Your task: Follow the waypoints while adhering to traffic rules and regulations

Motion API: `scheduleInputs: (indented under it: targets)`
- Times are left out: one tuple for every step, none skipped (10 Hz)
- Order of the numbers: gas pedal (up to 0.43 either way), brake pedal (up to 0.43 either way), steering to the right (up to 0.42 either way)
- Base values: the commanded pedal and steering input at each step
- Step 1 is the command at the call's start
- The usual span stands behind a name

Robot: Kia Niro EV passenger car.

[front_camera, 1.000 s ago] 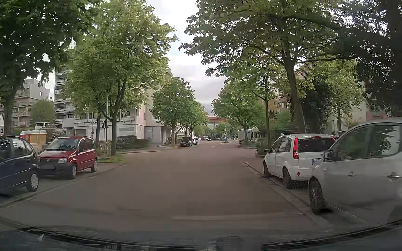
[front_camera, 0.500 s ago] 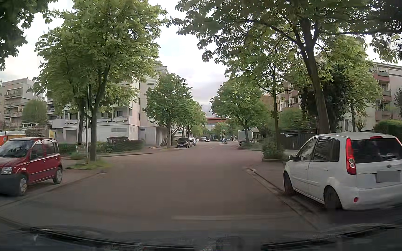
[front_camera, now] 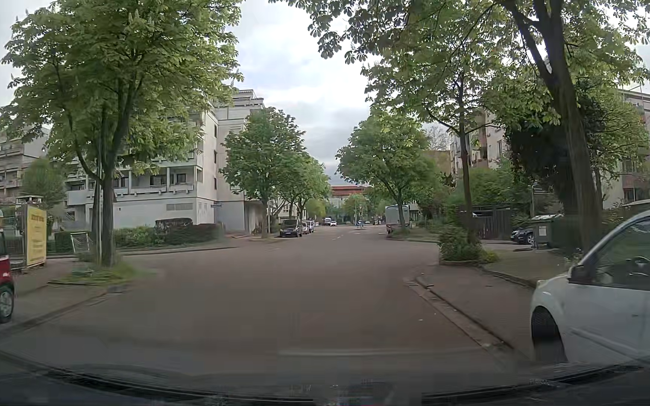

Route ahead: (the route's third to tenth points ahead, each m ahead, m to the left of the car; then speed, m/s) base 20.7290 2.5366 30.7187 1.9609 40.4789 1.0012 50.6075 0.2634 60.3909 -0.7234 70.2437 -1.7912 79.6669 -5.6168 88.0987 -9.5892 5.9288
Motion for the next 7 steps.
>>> scheduleInputs:
  targets:
    - [0.000, 0.000, 0.010]
    - [0.000, 0.000, 0.012]
    - [0.000, 0.000, 0.015]
    - [0.000, 0.000, 0.015]
    - [0.000, 0.000, 0.015]
    - [0.000, 0.006, 0.016]
    - [0.000, 0.030, 0.016]
